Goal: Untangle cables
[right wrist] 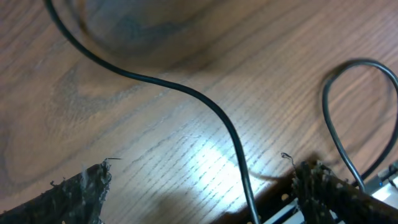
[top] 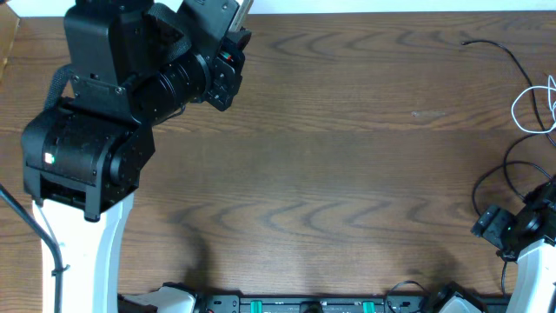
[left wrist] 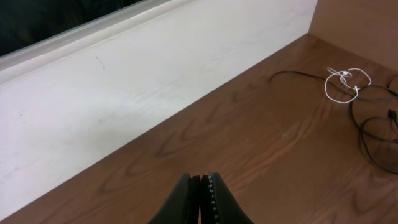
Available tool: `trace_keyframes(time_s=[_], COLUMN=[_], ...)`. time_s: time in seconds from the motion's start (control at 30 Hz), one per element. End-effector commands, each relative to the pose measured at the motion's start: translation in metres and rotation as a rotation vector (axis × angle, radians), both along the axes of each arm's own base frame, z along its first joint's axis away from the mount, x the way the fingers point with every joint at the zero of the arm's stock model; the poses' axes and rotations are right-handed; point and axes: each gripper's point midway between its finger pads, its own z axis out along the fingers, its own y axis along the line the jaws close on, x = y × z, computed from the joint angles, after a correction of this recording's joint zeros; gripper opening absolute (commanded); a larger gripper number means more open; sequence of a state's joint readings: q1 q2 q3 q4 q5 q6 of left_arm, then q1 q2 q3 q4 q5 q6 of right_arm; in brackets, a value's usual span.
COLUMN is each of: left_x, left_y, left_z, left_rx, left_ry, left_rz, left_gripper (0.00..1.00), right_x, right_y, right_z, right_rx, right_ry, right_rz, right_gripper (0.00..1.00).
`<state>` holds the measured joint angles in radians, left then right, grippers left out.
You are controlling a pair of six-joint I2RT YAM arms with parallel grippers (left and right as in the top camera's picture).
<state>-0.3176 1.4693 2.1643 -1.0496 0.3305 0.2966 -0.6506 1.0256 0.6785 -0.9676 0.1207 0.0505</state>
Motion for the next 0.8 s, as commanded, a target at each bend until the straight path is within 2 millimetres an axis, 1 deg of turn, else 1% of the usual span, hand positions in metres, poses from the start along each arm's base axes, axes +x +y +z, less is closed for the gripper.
trace_keyframes(time_s=[0.0,0.03,0.1,0.17,0.2,0.4,0.43,0.47,0.5,0.57,0.6,0.77], left_x=[-0.003,-0.003,-0.003,-0.004,-0.004,-0.006,-0.007,-0.008,-0.009,-0.01,-0.01,-0.015], left_y=[0.003,0.003,0.003,0.003,0.004,0.005,0.005,0.005,0.005,0.006,0.006,0.007], left_z=[0.004,0.004,0.003,0.002,0.002,0.005,0.006,0.007,0.007,0.009,0.009,0.014], left_rx=[0.006,0.006,0.008,0.009,0.009,0.007,0.006,0.005,0.004,0.004,0.003,-0.001], left_ry=[-0.019,-0.019,-0.014,-0.012,-0.012,-0.021,-0.024,-0.026,-0.028,-0.032,-0.033,-0.047], left_rz=[0.001,0.001,0.001,0.001,0.002,0.002,0.002,0.002,0.002,0.003,0.003,0.003], left_gripper=[0.08,0.08,0.08,0.08,0.08,0.08,0.08,0.08,0.08,0.08,0.08,0.08], right_x=[0.0,0.0,-0.004,-0.006,-0.008,-0.013,-0.014,-0.014,-0.014,-0.012,-0.012,-0.011], right_y=[-0.009,-0.01,-0.013,-0.015,-0.017,-0.02,-0.021,-0.021,-0.021,-0.019,-0.017,-0.014], right_z=[0.009,0.009,0.01,0.01,0.009,0.006,0.004,0.001,0.0,-0.004,-0.008,-0.023], right_rx=[-0.041,-0.041,-0.052,-0.052,-0.048,-0.021,-0.012,-0.002,0.005,0.026,0.04,0.073], right_ry=[-0.011,-0.012,-0.009,-0.009,-0.011,-0.017,-0.012,-0.004,0.0,0.007,0.019,0.039], right_rz=[-0.056,-0.058,-0.106,-0.128,-0.141,-0.187,-0.193,-0.197,-0.194,-0.179,-0.169,-0.142], right_gripper=[0.87,0.86,0.79,0.78,0.82,0.79,0.78,0.71,0.7,0.72,0.75,0.72])
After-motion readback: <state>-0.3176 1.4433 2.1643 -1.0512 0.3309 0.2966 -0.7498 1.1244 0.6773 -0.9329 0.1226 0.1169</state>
